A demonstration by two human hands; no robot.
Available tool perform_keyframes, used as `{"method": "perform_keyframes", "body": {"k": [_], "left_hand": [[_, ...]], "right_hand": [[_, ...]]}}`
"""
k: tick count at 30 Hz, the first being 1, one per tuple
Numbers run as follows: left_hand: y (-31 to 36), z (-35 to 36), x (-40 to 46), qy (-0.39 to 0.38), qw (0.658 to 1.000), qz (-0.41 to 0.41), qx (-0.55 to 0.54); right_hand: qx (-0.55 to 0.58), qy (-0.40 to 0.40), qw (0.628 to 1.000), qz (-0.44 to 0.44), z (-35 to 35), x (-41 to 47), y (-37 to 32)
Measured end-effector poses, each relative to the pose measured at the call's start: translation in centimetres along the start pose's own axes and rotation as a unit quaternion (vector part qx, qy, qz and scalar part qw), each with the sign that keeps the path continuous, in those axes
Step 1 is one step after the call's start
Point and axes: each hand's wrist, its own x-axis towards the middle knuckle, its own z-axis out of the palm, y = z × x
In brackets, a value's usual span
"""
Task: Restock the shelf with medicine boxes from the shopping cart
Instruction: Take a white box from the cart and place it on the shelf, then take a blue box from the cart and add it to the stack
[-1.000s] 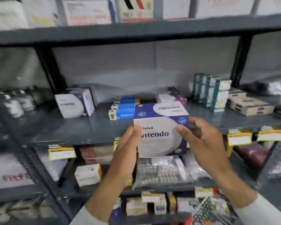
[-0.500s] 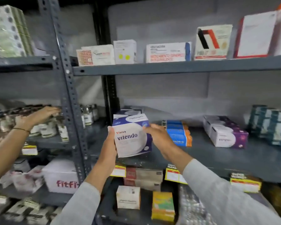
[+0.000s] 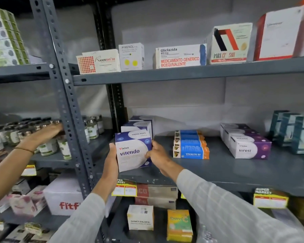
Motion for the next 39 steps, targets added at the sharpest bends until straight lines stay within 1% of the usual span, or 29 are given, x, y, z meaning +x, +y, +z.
{"method": "perform_keyframes", "body": {"k": [1, 2, 4, 5, 6, 7, 9, 11, 13, 15, 18, 20, 22, 25, 27, 29, 33, 35, 36, 37, 39], "left_hand": [[0.2, 0.3, -0.4, 0.042, 0.999, -0.001, -0.014], [0.4, 0.6, -0.9, 0.099, 0.995, -0.004, -0.031], [0.6, 1.3, -2.2, 0.222, 0.974, 0.012, -0.050], [0.4, 1.7, -3.2, 0.258, 0.964, 0.035, -0.063], [0.1, 2.3, -4.3, 0.263, 0.960, 0.063, -0.077], [-0.4, 3.2, -5.7, 0.248, 0.961, 0.085, -0.088], [-2.1, 5.7, -8.8, 0.187, 0.971, 0.119, -0.089], [-4.9, 9.3, -12.2, 0.118, 0.982, 0.135, -0.067], [-9.1, 13.2, -15.7, 0.058, 0.988, 0.140, -0.009], [-13.8, 17.1, -19.5, -0.010, 0.988, 0.134, 0.077], [-20.6, 22.5, -25.4, -0.143, 0.969, 0.114, 0.168], [-24.9, 25.6, -29.1, -0.225, 0.943, 0.086, 0.228], [-28.7, 28.1, -32.7, -0.300, 0.904, 0.070, 0.297], [-33.7, 31.7, -37.2, -0.404, 0.821, 0.098, 0.391], [-36.2, 32.9, -38.7, -0.463, 0.760, 0.092, 0.446], [-39.3, 34.8, -40.1, -0.520, 0.700, 0.077, 0.483], [-44.1, 36.5, -42.0, -0.572, 0.617, 0.057, 0.537], [-45.9, 36.5, -42.6, -0.585, 0.578, 0.063, 0.565], [-46.6, 36.4, -42.7, -0.586, 0.565, 0.074, 0.576], [-47.1, 36.2, -42.8, -0.582, 0.560, 0.084, 0.583], [-47.8, 36.0, -42.7, -0.572, 0.566, 0.093, 0.586]], "right_hand": [[-0.007, 0.007, 1.000, -0.011, -0.1, -0.5, 0.3], [-0.015, 0.021, 0.999, -0.029, -0.4, -1.1, 0.6], [-0.033, 0.060, 0.995, -0.070, -1.7, -3.3, 1.2], [-0.039, 0.079, 0.992, -0.092, -2.8, -4.7, 1.7], [-0.041, 0.095, 0.987, -0.120, -4.2, -6.3, 2.3], [-0.043, 0.109, 0.982, -0.151, -5.8, -8.1, 3.0], [-0.052, 0.136, 0.969, -0.200, -9.6, -12.2, 4.9], [-0.070, 0.153, 0.964, -0.205, -13.7, -16.6, 7.2], [-0.098, 0.170, 0.964, -0.180, -18.1, -20.4, 9.9], [-0.132, 0.179, 0.964, -0.142, -23.0, -23.9, 12.9], [-0.158, 0.198, 0.965, -0.069, -30.1, -29.1, 17.6], [-0.168, 0.213, 0.963, -0.008, -34.5, -32.7, 21.0], [-0.176, 0.222, 0.957, 0.056, -38.3, -36.2, 24.3], [-0.240, 0.215, 0.936, 0.144, -43.2, -41.1, 29.5], [-0.285, 0.187, 0.911, 0.231, -45.0, -43.5, 33.2], [-0.297, 0.173, 0.882, 0.322, -47.0, -46.1, 38.2], [-0.321, 0.124, 0.820, 0.457, -48.5, -50.7, 46.9], [-0.329, 0.104, 0.798, 0.494, -48.9, -52.8, 50.3], [-0.333, 0.098, 0.793, 0.501, -49.0, -53.7, 51.8], [-0.335, 0.093, 0.791, 0.504, -49.1, -54.4, 53.3], [-0.344, 0.091, 0.787, 0.504, -48.9, -55.6, 55.9]]}}
